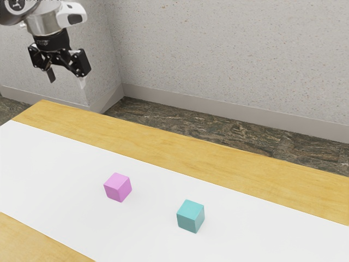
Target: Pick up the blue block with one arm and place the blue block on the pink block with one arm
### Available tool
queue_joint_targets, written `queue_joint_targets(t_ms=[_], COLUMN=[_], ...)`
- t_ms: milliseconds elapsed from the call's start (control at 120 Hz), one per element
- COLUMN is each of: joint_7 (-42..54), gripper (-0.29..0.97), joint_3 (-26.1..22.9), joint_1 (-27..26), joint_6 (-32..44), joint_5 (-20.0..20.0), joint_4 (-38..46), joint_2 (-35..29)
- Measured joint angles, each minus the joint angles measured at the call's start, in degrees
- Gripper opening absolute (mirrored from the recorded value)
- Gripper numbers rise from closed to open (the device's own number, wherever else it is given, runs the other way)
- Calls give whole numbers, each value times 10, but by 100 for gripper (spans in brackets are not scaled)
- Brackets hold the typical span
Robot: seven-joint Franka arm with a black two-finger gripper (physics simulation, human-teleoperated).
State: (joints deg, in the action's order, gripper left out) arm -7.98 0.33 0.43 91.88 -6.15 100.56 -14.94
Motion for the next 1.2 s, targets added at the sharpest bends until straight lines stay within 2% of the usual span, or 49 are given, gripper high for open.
queue_joint_targets(t_ms=[167,267,350,375,433,500,533,583,650,842,992,1100,1200], joint_7=[-17,-33,-49,-55,-67,-80,-86,-95,-111,-150,-175,-191,-206], gripper=[68,68,68,68,68,68,68,68,68,68,68,68,68], joint_3=[2,43,52,41,-20,-50,-56,-60,-70,-94,-108,-119,-134], joint_1=[2,-1,-32,-28,11,18,10,-5,-21,-78,-119,-114,-86], joint_6=[12,34,45,47,52,57,62,90,138,258,330,374,400], joint_5=[0,4,9,10,13,29,35,43,51,100,135,160,171], joint_4=[1,6,30,41,48,11,-12,1,53,134,171,217,247], joint_2=[3,3,2,1,14,73,107,129,129,152,170,166,153])
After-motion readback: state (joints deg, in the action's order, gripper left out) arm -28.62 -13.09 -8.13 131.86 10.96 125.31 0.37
